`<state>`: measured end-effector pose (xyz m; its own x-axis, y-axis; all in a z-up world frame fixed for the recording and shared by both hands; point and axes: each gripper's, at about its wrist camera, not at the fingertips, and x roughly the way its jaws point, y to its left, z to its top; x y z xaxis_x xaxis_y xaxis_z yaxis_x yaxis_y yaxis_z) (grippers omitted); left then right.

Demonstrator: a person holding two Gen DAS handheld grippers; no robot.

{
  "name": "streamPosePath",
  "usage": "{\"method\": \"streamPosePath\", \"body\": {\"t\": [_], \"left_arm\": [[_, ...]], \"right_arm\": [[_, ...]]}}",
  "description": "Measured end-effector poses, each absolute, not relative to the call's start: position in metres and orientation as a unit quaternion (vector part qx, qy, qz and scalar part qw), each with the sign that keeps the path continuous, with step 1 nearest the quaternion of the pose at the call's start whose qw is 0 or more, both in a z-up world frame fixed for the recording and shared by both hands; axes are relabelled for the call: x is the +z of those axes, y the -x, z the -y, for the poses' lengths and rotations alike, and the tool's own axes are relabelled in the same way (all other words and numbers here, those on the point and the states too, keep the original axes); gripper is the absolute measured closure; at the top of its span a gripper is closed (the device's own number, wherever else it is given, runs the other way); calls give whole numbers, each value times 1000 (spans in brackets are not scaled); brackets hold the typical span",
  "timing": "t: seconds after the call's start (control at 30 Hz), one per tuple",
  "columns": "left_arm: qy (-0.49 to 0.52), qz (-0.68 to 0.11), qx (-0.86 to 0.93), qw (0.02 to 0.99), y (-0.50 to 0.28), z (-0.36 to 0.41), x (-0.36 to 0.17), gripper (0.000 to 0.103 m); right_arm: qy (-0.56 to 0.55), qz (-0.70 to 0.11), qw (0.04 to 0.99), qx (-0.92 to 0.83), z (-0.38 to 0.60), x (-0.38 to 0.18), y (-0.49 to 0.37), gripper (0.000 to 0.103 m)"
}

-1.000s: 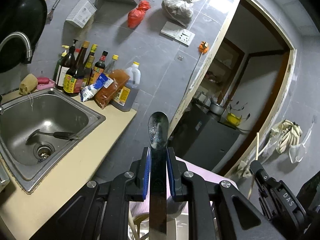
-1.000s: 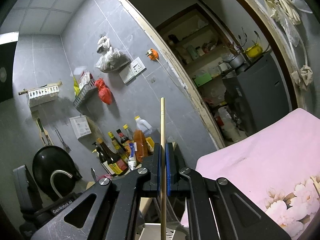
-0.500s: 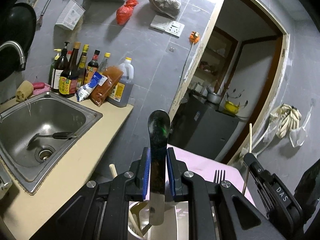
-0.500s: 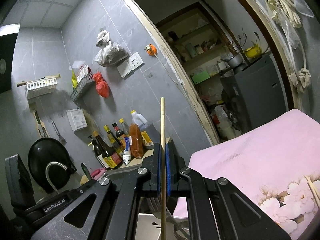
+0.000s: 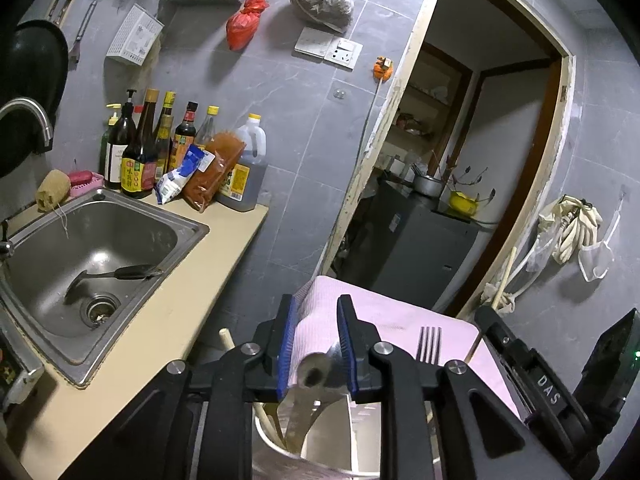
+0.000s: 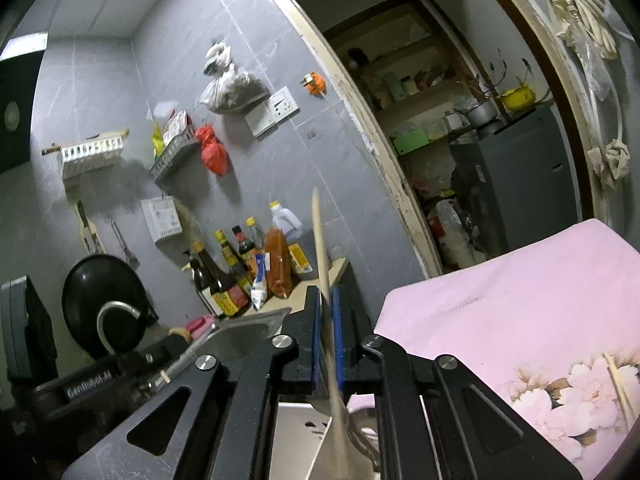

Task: Organize utensils
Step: 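Lift knife and chopstick over the white holder and open both tools, then move both tools back toward the remaining chopsticks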

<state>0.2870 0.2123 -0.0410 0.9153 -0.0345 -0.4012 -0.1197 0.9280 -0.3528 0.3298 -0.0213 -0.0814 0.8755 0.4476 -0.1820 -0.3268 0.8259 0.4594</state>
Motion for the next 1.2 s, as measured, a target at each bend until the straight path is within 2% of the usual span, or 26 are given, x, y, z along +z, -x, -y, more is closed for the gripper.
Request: {"method": "streamPosePath", "body": {"t": [0.1,0.27,0.3,0.33,0.4,0.47,0.5,0.53,0.67,0.83,1.03,1.2], "left_arm": [[187,-203,21,961,-284,-210,-36,78],[179,-200,21,963,-280,-203,-26,66],[178,-200,20,963,-280,-201,-24,65],[176,-199,20,964,-279,-198,-21,61],[170,-198,20,965,-278,-193,-16,55],[164,-198,20,966,-276,-186,-9,39],[160,-196,19,967,-275,-181,-4,35],[155,-196,19,968,-274,-176,0,28],[131,-197,26,971,-269,-155,14,14],[102,-185,32,977,-260,-123,32,5],[79,-173,37,981,-253,-84,39,3],[65,-174,34,982,-250,-51,35,1]], "right_arm": [[-210,-147,945,203,29,-78,-325,76],[-194,-154,949,195,48,-64,-316,74],[-190,-154,950,193,53,-60,-313,68],[-187,-153,952,190,56,-57,-312,57],[-181,-156,954,182,68,-47,-308,46],[-174,-157,956,177,83,-37,-302,46],[-169,-157,958,173,89,-33,-300,45],[-165,-156,959,170,94,-29,-298,41],[-149,-155,964,156,124,-15,-285,30],[-119,-146,973,134,157,4,-271,18],[-92,-134,980,111,194,19,-254,7],[-76,-134,984,92,222,21,-244,5]]}}
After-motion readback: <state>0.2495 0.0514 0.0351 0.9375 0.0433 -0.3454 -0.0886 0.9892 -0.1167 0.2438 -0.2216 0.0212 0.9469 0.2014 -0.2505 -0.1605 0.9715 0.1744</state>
